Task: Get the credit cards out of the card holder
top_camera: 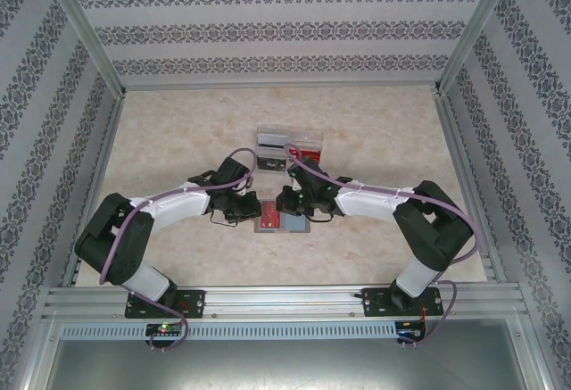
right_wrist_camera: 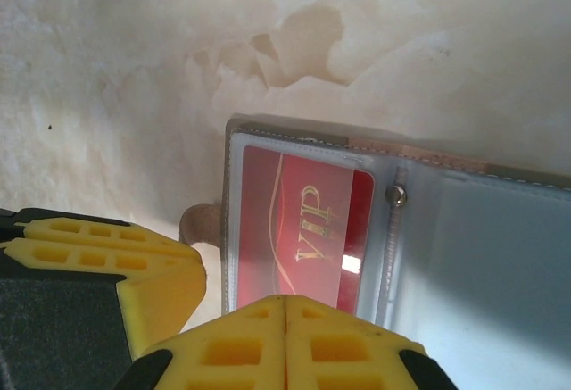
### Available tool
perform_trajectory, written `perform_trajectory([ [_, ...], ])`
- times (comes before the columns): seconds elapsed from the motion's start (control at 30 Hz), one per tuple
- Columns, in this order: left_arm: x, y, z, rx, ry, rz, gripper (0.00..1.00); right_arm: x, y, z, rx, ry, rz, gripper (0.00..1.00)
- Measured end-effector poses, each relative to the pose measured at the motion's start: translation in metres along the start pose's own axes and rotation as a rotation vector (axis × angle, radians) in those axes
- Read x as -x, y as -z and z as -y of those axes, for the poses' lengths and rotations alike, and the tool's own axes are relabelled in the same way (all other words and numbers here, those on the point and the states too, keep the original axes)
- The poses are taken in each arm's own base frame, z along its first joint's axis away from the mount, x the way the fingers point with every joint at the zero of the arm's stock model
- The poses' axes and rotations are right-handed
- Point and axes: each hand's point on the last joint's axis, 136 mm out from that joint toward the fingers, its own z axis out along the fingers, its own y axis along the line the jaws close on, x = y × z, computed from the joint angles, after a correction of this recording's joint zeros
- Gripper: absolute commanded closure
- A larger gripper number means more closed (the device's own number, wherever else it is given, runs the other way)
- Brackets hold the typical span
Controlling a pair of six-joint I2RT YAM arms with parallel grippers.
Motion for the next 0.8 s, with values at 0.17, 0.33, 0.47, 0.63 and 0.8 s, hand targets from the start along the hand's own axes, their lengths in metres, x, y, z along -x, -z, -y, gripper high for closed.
perform_trajectory([
  [0.17,-0.002,-0.004,-0.003,0.011,0.003,-0.013,0.79,-0.003,-0.005,0.005,-0.008,-0.009,-0.011,0.88],
  [0.33,-0.009,-0.012,-0.005,0.031,-0.004,-0.038,0.83,-0.006,-0.007,0.011,-0.015,-0.013,-0.016,0.86],
  [0.47,-0.009,-0.014,-0.006,0.042,-0.008,-0.034,0.87,-0.009,-0.011,0.017,-0.024,-0.026,-0.024,0.84],
  [0.63,-0.009,-0.014,-0.008,0.048,-0.007,-0.031,0.89,-0.012,-0.014,0.022,-0.034,-0.039,-0.032,0.84],
  [0.8,-0.009,-0.014,-0.008,0.049,-0.008,-0.031,0.89,-0.014,-0.014,0.025,-0.04,-0.041,-0.036,0.83],
])
